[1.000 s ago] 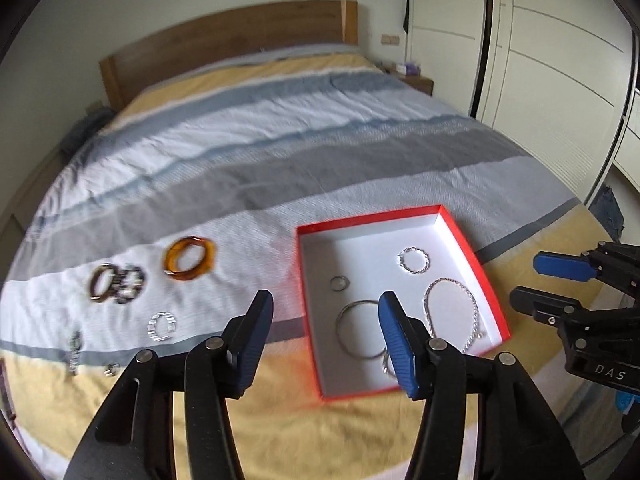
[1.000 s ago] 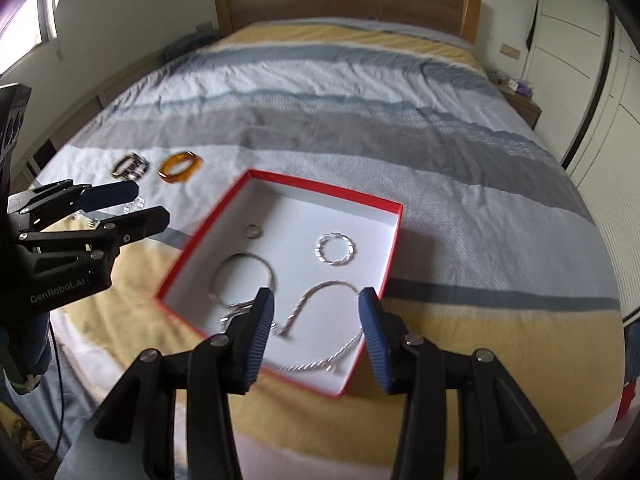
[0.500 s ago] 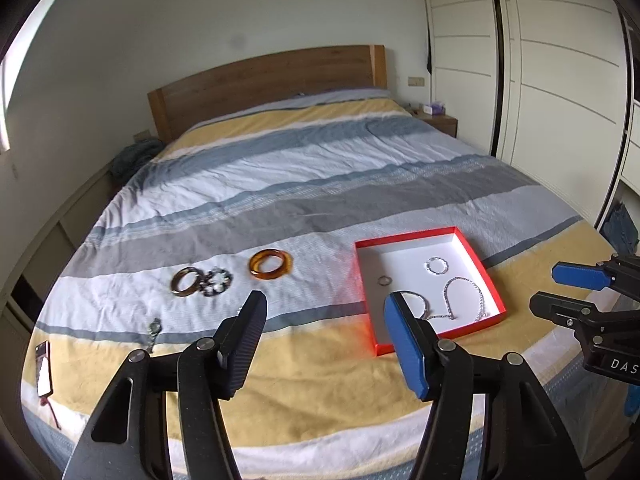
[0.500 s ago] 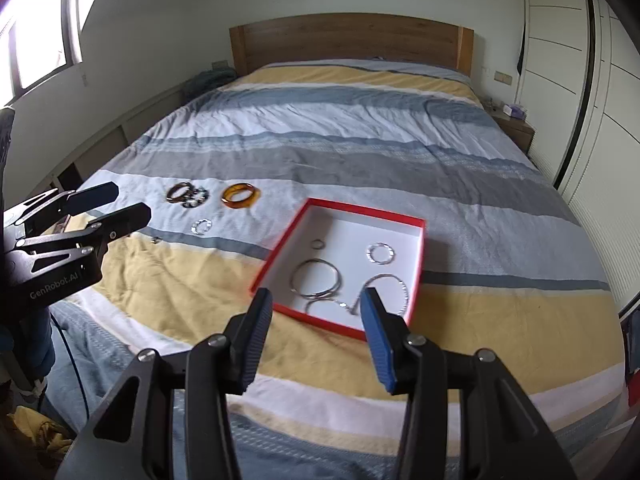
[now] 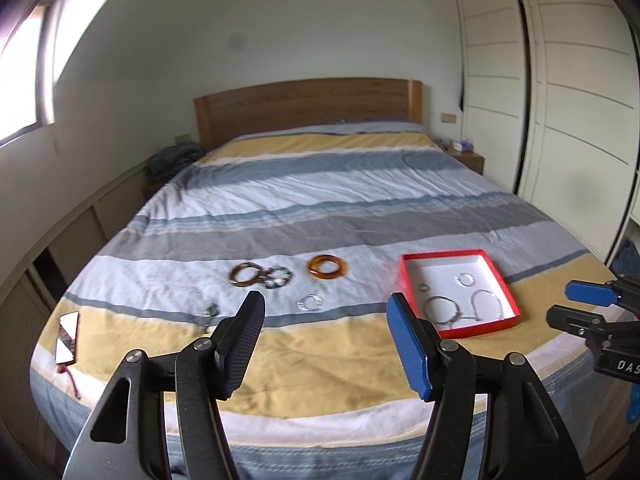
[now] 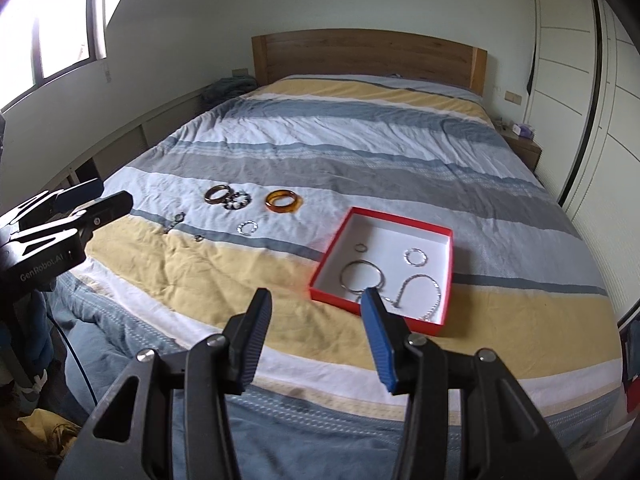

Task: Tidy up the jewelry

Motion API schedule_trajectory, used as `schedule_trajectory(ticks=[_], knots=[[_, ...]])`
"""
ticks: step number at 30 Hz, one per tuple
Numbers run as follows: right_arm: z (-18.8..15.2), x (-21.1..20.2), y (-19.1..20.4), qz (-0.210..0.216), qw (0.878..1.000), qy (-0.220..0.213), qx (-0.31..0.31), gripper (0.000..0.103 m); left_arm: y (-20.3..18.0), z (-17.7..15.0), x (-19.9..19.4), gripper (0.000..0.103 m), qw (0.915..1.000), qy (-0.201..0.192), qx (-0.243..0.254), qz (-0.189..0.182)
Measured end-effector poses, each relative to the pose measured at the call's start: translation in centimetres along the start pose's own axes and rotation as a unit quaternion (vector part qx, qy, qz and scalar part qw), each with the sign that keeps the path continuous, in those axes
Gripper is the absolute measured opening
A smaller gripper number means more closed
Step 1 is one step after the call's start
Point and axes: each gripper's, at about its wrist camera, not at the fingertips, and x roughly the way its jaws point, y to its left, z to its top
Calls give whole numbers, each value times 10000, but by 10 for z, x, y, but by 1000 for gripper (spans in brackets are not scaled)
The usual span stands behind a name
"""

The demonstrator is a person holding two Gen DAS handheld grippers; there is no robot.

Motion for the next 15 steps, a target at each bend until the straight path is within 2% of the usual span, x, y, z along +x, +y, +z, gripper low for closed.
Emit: schedule_trajectory(ticks=[6,11,15], knots=[[-1,-23,33,86,9996,-223,-166,45,66,-9,-38,63,9973,-287,-371,557],[7,-49,58,138,9979,-516,-372,45,121,-8,-70,64,9900,-555,-721,1074],[17,-77,73,166,9950,-860,-483,46,150,-9,-95,69,9844,-764,-812,1360]])
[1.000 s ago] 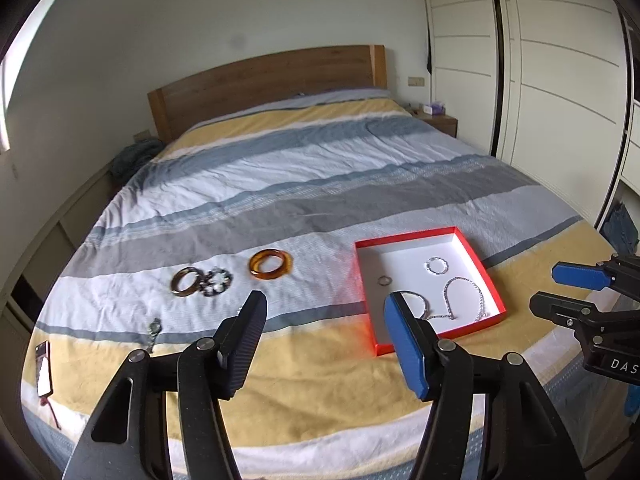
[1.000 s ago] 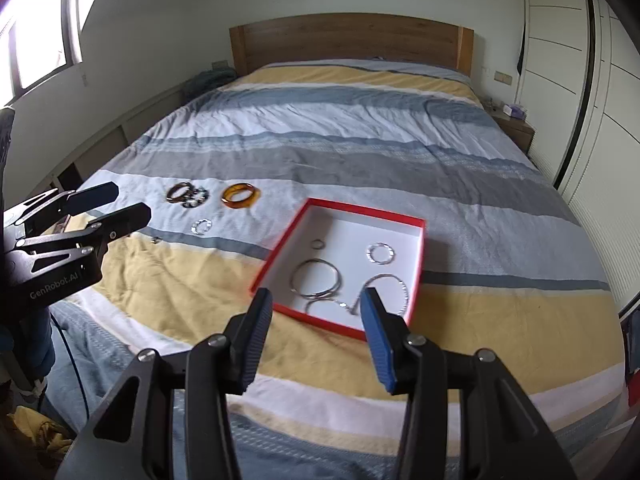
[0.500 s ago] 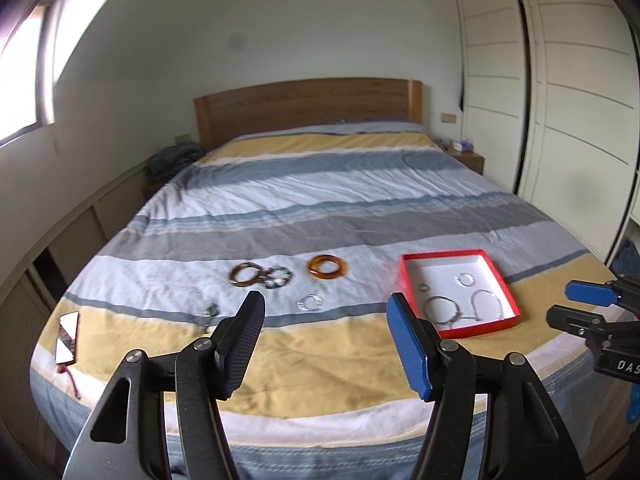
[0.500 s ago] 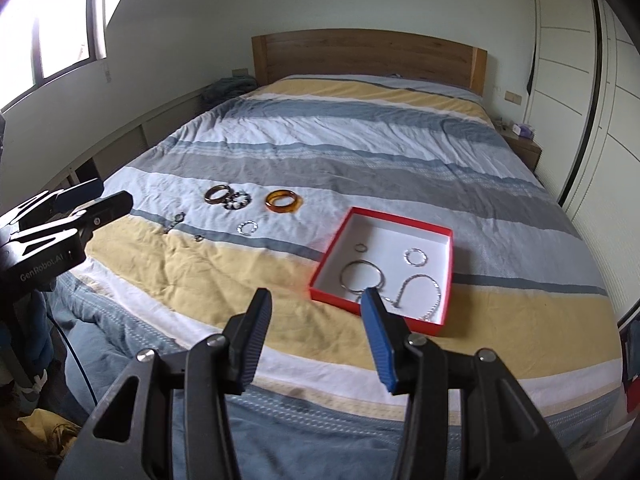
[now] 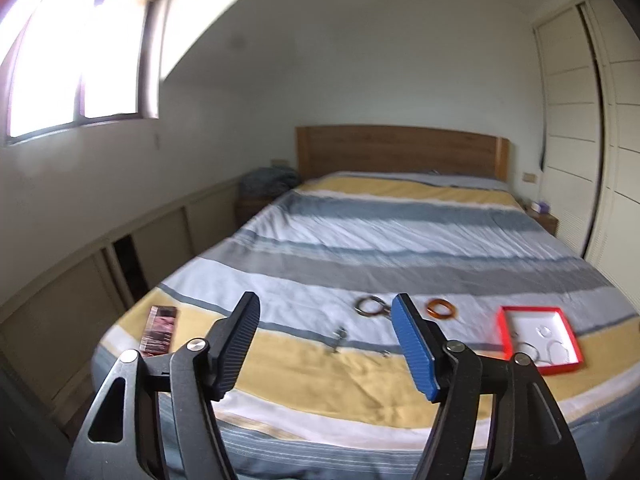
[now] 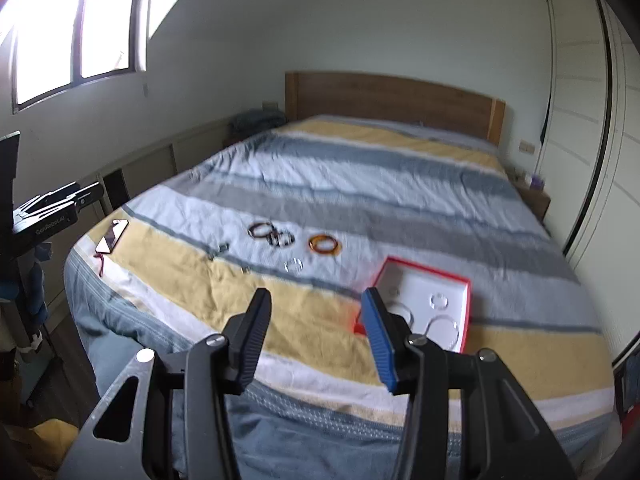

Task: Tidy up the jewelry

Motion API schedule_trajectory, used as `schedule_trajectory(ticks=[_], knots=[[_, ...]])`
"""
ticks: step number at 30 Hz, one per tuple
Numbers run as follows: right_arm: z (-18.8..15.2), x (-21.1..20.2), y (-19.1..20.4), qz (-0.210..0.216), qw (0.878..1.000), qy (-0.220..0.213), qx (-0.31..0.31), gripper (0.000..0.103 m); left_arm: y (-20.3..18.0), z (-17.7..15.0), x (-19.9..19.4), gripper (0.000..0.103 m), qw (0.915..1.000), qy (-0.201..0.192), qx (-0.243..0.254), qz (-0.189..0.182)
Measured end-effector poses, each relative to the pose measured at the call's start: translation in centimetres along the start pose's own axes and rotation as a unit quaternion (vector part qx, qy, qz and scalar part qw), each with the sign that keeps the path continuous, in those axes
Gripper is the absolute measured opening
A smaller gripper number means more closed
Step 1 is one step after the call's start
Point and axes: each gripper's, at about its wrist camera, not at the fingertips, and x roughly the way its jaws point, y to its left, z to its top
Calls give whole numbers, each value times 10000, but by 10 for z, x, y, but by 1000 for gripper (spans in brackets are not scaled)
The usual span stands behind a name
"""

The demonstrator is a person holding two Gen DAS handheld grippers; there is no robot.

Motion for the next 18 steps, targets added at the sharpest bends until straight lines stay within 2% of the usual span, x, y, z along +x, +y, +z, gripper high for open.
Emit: schedule_trajectory(ticks=[3,9,18], knots=[[5,-14,7,54,9997,-226,9,53,19,0,-7,70,9999,-78,-58,94],[-1,-23,14,170,9993,-329,85,54,31,-14,-10,70,9999,18,-40,114],[-12,-19,15,267,9993,-241,79,54,24,-31,-14,70,9997,-6,-184,-151]])
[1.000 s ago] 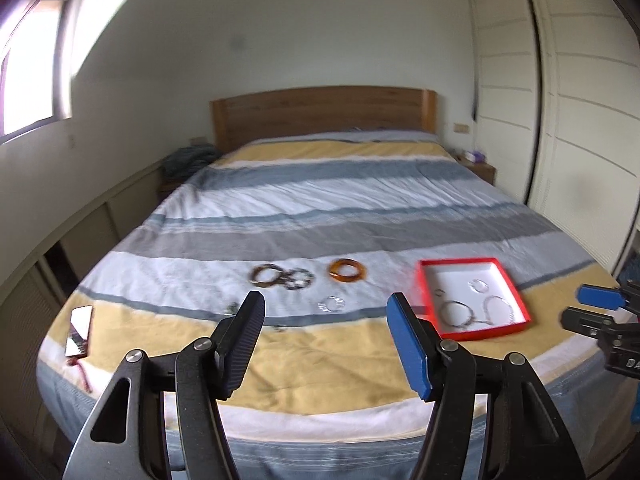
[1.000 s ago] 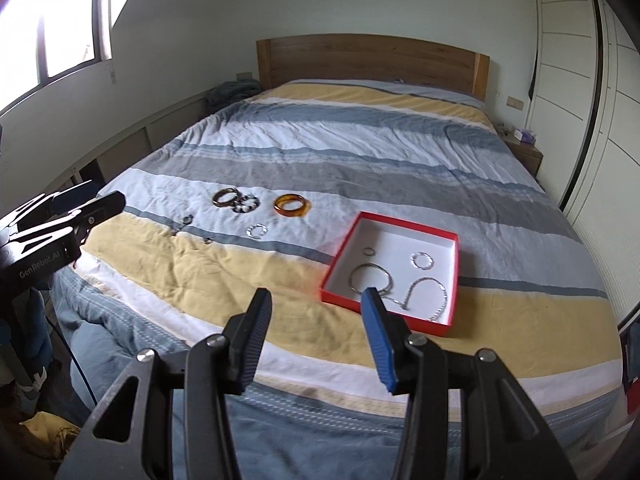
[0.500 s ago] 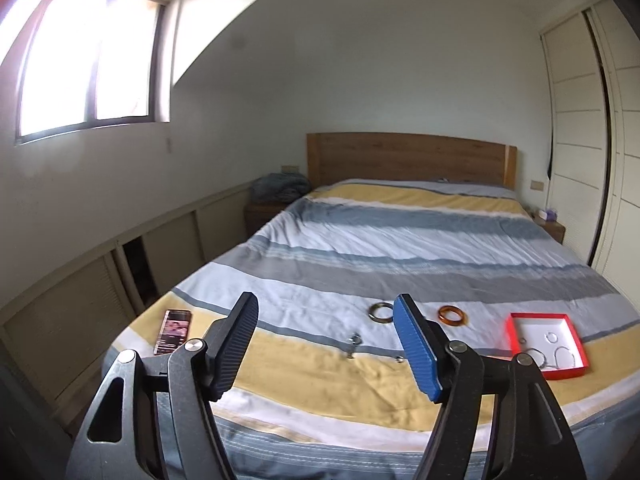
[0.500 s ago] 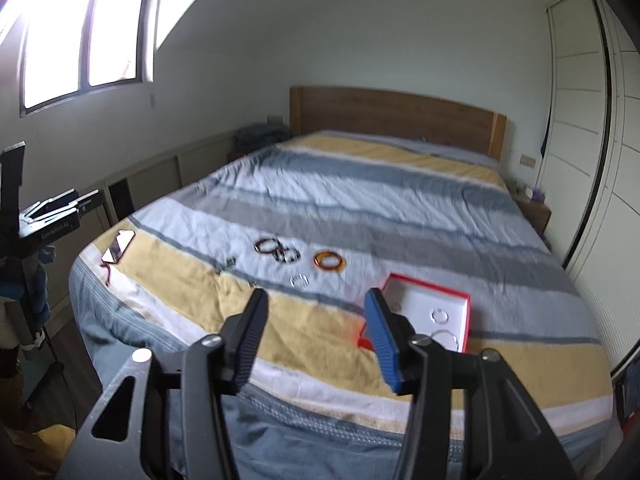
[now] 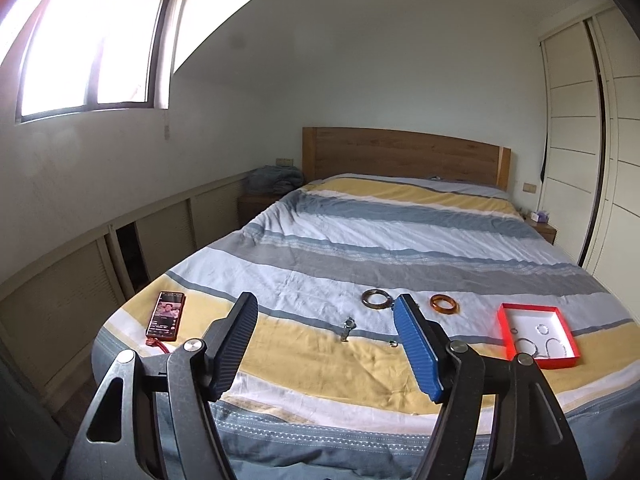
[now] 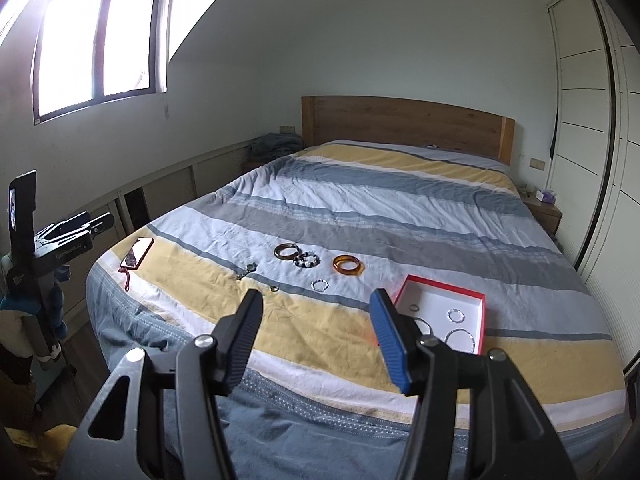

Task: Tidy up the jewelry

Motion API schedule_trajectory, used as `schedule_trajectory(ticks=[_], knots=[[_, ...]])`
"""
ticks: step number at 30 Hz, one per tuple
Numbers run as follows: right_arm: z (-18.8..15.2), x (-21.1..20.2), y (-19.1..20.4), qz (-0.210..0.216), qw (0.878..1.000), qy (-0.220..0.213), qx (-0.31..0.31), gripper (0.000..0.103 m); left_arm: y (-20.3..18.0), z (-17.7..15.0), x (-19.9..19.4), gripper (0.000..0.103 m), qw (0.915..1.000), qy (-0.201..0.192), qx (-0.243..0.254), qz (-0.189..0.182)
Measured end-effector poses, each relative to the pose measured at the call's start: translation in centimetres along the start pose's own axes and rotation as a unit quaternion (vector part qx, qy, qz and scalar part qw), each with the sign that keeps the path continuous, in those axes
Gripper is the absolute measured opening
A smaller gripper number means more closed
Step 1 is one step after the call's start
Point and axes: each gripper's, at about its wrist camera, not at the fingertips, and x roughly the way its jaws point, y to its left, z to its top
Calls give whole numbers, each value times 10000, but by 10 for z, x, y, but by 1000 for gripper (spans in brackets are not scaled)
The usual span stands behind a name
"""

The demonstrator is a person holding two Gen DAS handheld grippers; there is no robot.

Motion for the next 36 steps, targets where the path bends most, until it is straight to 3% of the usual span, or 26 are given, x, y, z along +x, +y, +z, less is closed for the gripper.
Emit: schedule_trajectory(ticks=[14,36], knots=[[-17,32,-14,80,9984,379,411,54,1,-13,28,72,9989,422,84,168],[-26,174,4,456,9868,1530,267,53,14,-66,162,72,9847,1731,136,132]])
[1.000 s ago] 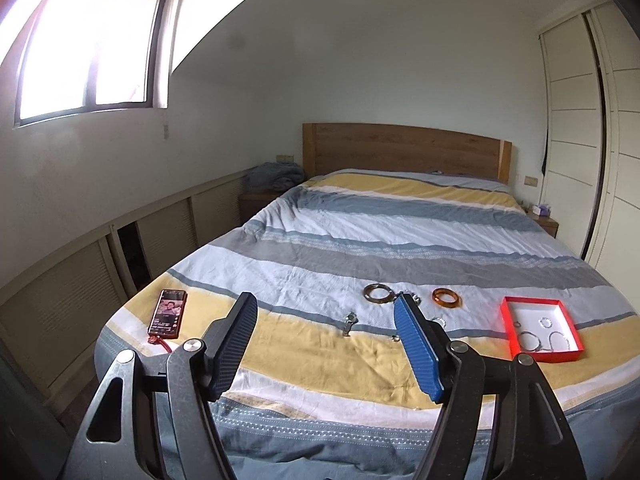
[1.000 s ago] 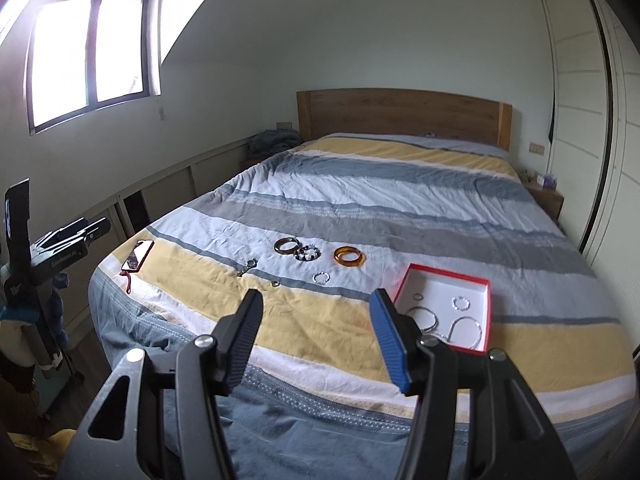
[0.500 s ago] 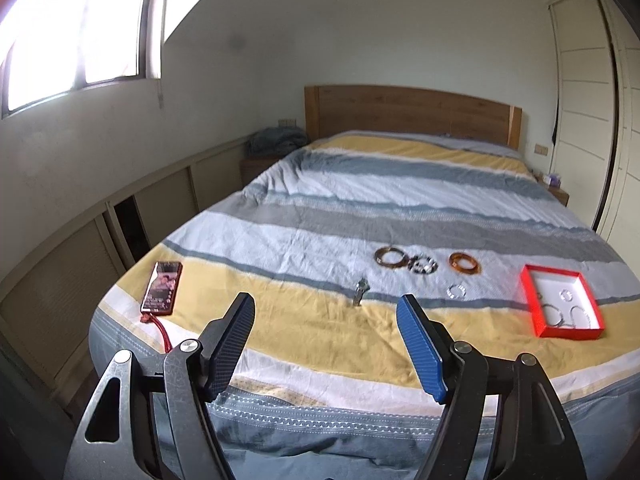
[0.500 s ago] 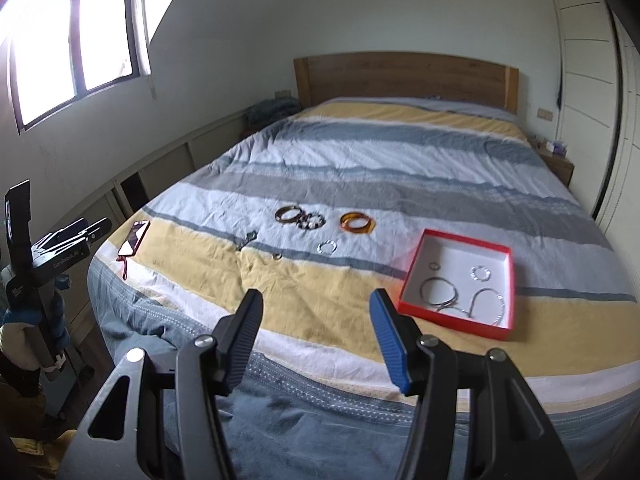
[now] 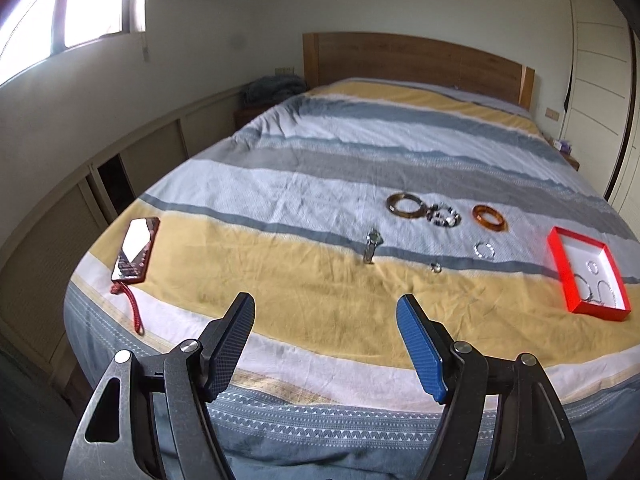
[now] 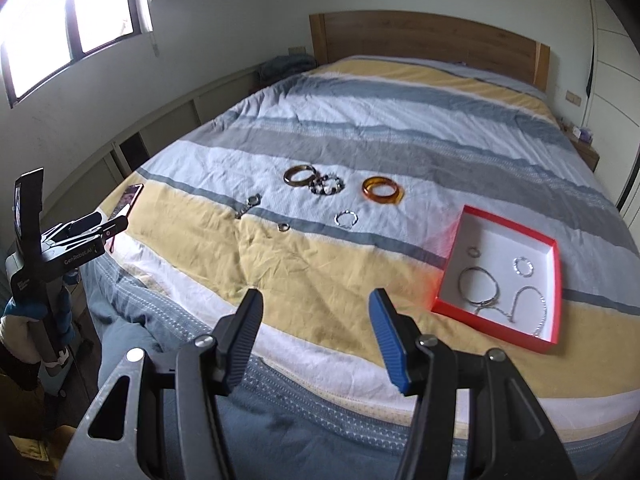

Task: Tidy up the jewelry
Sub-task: 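Move both open tools toward the silver wristwatch and beaded bracelet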

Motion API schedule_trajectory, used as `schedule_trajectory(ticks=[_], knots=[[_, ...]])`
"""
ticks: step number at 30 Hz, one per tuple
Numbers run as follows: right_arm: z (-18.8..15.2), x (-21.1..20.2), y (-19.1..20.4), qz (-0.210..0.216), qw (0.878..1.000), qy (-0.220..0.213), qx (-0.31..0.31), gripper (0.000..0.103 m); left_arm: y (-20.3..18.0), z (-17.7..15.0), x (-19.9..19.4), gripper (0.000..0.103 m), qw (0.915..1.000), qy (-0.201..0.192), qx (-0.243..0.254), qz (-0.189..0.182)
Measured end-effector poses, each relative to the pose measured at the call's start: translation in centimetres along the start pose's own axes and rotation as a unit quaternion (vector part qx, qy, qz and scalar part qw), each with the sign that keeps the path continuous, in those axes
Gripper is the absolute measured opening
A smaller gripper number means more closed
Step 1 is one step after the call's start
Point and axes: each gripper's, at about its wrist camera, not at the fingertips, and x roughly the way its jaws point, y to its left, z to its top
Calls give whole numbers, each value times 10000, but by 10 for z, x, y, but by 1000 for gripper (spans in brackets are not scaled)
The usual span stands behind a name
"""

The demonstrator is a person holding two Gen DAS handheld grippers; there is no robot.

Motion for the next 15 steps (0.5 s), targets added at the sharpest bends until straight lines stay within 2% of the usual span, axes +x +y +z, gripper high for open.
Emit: schedule_trajectory(ticks=[6,15], knots=[[8,31,-8,57,9997,200,134,53,0,4,30,72,9997,221,71,4],[27,73,-19,60,9988,359,331,53,-3,32,77,72,9993,322,210,-47]])
